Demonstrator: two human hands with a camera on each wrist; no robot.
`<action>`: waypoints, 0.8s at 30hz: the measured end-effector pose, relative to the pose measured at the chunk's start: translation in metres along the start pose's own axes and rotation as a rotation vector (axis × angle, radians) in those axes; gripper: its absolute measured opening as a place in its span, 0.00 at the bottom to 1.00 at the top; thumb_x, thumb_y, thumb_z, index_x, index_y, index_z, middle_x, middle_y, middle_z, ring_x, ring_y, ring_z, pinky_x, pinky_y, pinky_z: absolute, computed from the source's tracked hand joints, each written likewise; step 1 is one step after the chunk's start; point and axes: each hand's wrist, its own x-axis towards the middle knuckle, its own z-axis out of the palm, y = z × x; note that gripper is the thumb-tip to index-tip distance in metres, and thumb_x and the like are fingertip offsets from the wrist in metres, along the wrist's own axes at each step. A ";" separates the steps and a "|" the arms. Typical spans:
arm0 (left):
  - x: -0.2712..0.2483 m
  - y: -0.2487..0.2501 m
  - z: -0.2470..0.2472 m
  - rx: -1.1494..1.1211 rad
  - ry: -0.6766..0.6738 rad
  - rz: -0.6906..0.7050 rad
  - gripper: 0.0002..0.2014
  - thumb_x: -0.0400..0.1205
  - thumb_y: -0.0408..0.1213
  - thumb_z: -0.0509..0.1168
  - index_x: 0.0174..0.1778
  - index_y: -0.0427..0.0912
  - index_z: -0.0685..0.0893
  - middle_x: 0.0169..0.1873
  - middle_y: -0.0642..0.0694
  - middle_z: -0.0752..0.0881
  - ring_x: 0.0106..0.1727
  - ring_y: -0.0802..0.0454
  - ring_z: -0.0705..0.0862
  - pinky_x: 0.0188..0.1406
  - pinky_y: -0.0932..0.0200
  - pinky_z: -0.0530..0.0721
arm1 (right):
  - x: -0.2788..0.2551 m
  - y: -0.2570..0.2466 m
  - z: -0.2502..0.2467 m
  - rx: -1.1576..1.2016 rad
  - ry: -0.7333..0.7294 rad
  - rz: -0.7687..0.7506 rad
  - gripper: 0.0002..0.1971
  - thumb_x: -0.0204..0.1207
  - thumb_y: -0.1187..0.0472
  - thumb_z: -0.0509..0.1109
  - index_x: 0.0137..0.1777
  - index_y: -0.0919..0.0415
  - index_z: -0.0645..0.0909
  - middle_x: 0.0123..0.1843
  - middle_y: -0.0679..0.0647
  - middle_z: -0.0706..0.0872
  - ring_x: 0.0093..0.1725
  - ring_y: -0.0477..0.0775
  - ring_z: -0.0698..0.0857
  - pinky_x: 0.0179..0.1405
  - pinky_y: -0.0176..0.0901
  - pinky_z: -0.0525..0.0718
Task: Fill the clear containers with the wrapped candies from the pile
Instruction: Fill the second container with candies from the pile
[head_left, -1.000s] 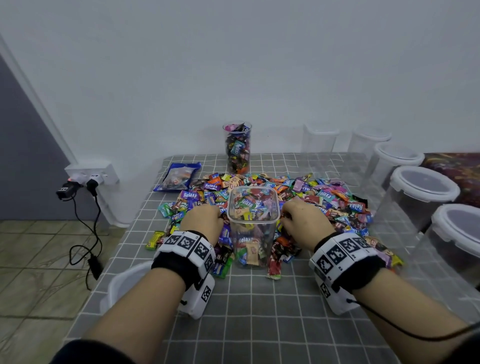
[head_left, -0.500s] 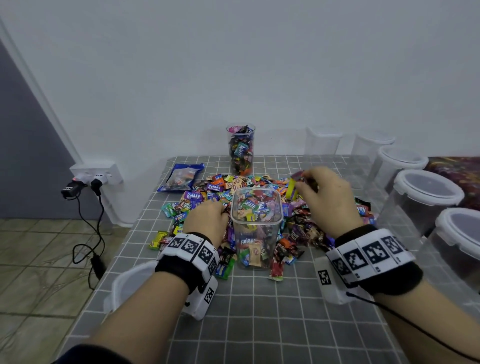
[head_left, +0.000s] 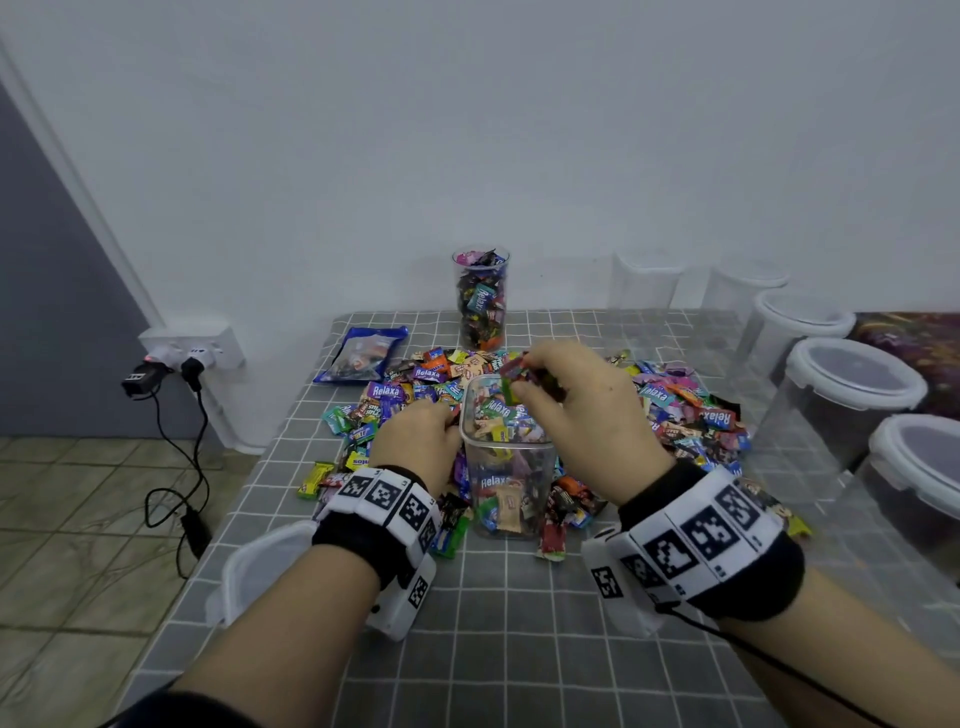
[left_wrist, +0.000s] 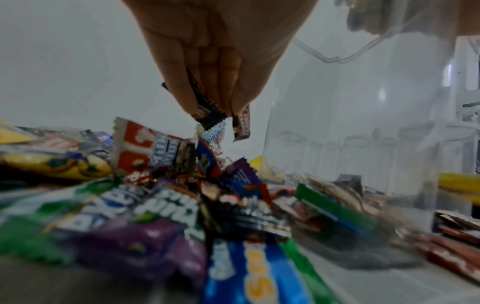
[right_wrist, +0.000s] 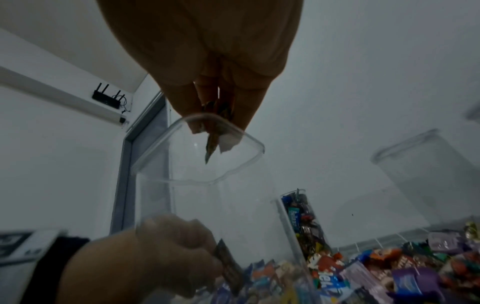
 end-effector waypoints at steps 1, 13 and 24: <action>0.000 0.000 0.000 -0.009 0.002 -0.004 0.14 0.85 0.45 0.57 0.44 0.38 0.81 0.46 0.42 0.82 0.46 0.43 0.80 0.39 0.56 0.70 | -0.001 0.000 0.002 -0.013 -0.016 -0.009 0.10 0.74 0.59 0.67 0.48 0.65 0.83 0.43 0.54 0.84 0.41 0.46 0.76 0.41 0.33 0.67; -0.002 -0.006 -0.001 -0.091 0.047 -0.036 0.13 0.84 0.43 0.59 0.43 0.38 0.83 0.41 0.44 0.81 0.39 0.49 0.75 0.37 0.57 0.70 | -0.013 0.006 0.007 0.133 0.063 0.056 0.21 0.75 0.44 0.65 0.59 0.59 0.82 0.56 0.47 0.82 0.56 0.39 0.76 0.57 0.26 0.73; -0.015 -0.016 -0.017 -0.410 0.184 -0.107 0.09 0.81 0.40 0.66 0.36 0.42 0.82 0.33 0.48 0.82 0.39 0.47 0.81 0.40 0.57 0.76 | -0.034 0.016 0.016 0.597 -0.253 0.433 0.37 0.64 0.57 0.82 0.69 0.45 0.65 0.59 0.35 0.76 0.55 0.19 0.76 0.55 0.26 0.77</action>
